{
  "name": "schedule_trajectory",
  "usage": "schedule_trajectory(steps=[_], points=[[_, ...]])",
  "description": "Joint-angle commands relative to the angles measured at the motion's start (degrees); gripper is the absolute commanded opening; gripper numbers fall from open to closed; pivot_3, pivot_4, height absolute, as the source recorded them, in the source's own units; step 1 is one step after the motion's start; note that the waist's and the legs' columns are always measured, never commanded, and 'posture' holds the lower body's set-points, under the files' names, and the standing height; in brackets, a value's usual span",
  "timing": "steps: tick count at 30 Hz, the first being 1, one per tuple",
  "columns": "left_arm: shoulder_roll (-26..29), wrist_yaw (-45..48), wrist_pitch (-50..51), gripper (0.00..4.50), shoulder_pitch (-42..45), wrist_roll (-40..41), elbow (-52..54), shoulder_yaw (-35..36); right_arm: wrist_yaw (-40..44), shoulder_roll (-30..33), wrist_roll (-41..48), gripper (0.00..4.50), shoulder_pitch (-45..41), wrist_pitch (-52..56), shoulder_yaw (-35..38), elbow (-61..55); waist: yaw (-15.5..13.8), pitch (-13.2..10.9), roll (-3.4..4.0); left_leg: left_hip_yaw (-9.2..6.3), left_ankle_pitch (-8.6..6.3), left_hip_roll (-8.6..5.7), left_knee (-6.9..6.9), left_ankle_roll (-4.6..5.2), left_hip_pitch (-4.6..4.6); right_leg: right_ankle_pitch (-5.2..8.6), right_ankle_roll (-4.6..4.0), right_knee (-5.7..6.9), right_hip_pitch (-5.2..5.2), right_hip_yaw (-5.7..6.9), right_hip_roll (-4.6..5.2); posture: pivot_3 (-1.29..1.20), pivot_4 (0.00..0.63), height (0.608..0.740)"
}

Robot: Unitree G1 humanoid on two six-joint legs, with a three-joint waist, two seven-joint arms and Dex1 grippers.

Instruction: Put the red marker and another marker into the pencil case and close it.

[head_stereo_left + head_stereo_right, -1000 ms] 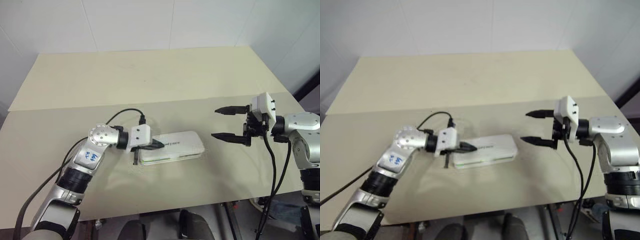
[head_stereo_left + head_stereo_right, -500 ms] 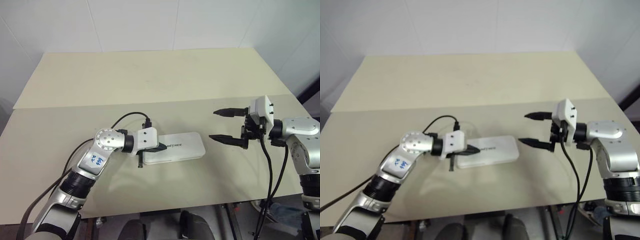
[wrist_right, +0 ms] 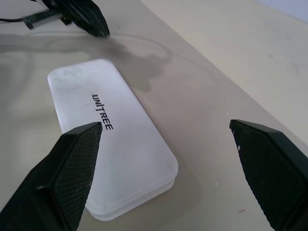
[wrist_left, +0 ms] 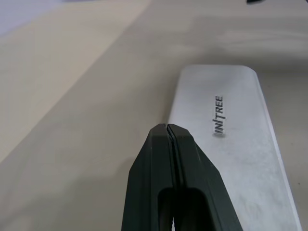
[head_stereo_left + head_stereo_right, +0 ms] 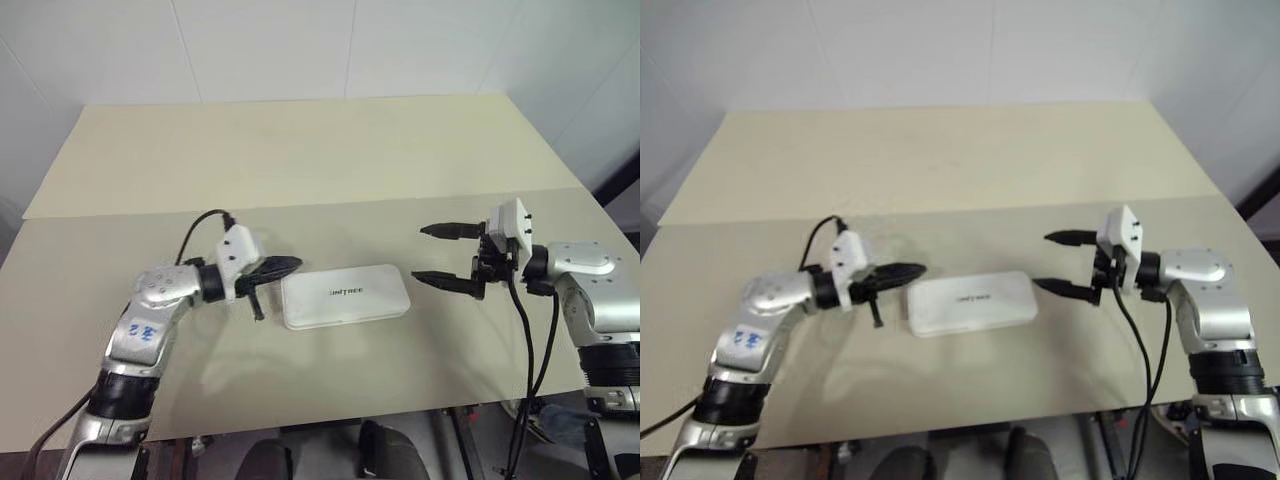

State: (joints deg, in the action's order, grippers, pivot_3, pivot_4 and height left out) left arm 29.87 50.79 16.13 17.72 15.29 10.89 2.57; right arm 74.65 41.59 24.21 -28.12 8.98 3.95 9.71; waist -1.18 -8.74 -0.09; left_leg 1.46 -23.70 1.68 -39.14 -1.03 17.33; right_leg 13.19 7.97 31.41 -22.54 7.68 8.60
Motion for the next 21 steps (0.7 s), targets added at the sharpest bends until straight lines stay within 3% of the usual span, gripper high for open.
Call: schedule_trajectory(steps=[1,3,14,21], points=[[0.26,-0.15,-2.51,0.21,-3.95,5.19,3.44,6.0,0.78,-0.13,0.02,4.5,-0.09,-2.0,0.47,0.34,-0.04,0.0,0.0,0.0,0.0,0.0,0.0,-0.01,0.01,0.0,0.0,0.0,0.0,0.0,0.0,0.0,0.15,0.74],[0.93,1.38,-4.67,0.6,-7.75,7.38,3.57,9.26,0.87,-0.04,-0.11,4.5,0.25,-2.81,0.86,0.53,0.05,-0.01,0.01,0.0,-0.01,0.01,-0.01,-0.02,0.0,0.0,0.0,0.0,0.0,0.0,0.0,0.0,0.15,0.74],[2.62,1.94,-8.5,4.36,-12.22,9.52,3.69,11.46,0.12,1.03,0.33,4.5,3.71,-6.64,3.32,-0.77,-0.04,-0.02,0.03,0.01,-0.04,0.02,-0.02,-0.07,-0.02,-0.01,-0.03,0.01,0.02,-0.01,-0.01,0.0,0.15,0.74],[2.36,1.7,-8.6,4.48,-9.83,9.61,2.62,9.95,-0.59,2.84,1.1,4.5,7.64,-7.16,6.25,-2.43,-0.16,-0.01,0.02,0.03,-0.05,0.02,-0.01,-0.07,-0.01,-0.02,-0.03,-0.01,0.02,-0.01,0.0,0.0,0.15,0.74]])
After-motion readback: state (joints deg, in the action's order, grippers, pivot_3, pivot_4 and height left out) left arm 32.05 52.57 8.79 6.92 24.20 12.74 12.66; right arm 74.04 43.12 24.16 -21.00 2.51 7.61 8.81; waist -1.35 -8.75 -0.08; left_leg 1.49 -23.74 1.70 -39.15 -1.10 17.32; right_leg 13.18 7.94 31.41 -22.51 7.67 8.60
